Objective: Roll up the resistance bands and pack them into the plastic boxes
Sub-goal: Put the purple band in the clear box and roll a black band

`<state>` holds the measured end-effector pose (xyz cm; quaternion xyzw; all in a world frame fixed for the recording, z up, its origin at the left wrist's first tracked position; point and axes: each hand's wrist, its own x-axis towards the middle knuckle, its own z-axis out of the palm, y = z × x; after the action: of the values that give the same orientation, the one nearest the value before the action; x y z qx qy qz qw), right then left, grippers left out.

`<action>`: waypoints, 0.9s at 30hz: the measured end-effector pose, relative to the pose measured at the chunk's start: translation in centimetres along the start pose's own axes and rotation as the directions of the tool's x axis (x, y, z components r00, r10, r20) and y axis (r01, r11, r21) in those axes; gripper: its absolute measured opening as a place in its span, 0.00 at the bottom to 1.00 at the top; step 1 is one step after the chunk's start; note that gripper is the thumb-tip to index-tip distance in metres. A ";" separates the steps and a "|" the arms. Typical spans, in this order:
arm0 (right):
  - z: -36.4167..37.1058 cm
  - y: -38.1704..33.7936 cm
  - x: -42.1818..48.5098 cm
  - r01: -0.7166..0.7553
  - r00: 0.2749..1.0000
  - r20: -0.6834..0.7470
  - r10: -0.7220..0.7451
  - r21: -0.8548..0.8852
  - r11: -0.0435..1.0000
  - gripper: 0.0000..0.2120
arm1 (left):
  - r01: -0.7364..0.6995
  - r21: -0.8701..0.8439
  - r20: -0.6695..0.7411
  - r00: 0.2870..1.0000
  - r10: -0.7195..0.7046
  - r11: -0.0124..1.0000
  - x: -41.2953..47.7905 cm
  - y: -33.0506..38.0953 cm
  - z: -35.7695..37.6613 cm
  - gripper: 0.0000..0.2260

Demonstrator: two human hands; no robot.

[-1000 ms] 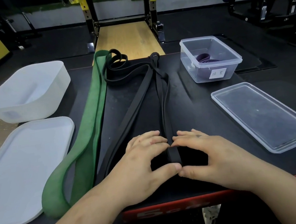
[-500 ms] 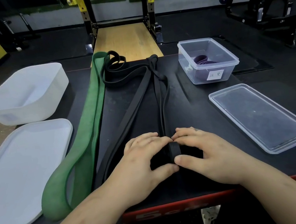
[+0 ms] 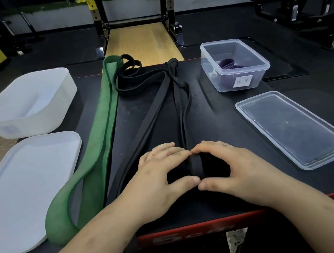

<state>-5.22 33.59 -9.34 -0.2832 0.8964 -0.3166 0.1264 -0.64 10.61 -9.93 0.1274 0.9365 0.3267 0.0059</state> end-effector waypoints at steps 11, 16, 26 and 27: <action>0.3 -0.2 0.2 -0.036 0.999 0.002 0.036 0.029 0.999 0.31 | 0.000 -0.001 -0.018 1.000 0.000 1.000 0.1 -0.1 0.0 0.28; 0.3 -0.1 0.1 -0.041 0.999 -0.016 0.041 0.033 0.999 0.29 | -0.011 0.004 -0.024 1.000 0.011 1.000 0.2 -0.2 0.0 0.29; -0.4 -0.2 -0.5 -0.021 0.999 0.040 0.020 0.032 0.999 0.34 | -0.052 0.004 -0.059 0.997 0.052 0.999 -0.6 -0.2 0.4 0.28; -0.4 -0.2 -0.6 -0.012 0.999 0.042 0.011 0.032 0.999 0.33 | -0.050 -0.001 -0.050 0.997 0.050 0.999 -0.7 -0.1 0.4 0.28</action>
<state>-4.81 34.01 -8.81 -0.2826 0.8899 -0.3244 0.1516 0.01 10.61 -10.38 0.1427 0.9325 0.3309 -0.0257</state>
